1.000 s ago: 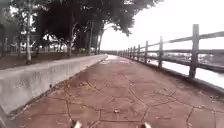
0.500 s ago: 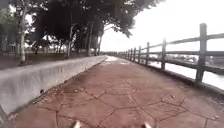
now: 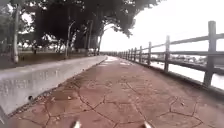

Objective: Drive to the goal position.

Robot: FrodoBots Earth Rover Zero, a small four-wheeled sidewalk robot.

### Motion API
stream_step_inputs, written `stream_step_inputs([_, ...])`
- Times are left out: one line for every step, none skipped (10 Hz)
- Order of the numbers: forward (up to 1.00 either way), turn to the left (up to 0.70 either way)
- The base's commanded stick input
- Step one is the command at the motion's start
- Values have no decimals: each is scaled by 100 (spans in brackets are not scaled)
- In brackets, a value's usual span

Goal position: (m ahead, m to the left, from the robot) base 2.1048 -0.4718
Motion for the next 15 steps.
stream_step_inputs([50, 1])
stream_step_inputs([50, 1])
stream_step_inputs([50, 1])
stream_step_inputs([50, 1])
stream_step_inputs([50, 1])
stream_step_inputs([50, 1])
stream_step_inputs([50, 1])
stream_step_inputs([50, 1])
stream_step_inputs([50, 1])
stream_step_inputs([50, 1])
stream_step_inputs([50, 1])
stream_step_inputs([50, 1])
stream_step_inputs([50, 1])
stream_step_inputs([50, 1])
stream_step_inputs([50, 1])
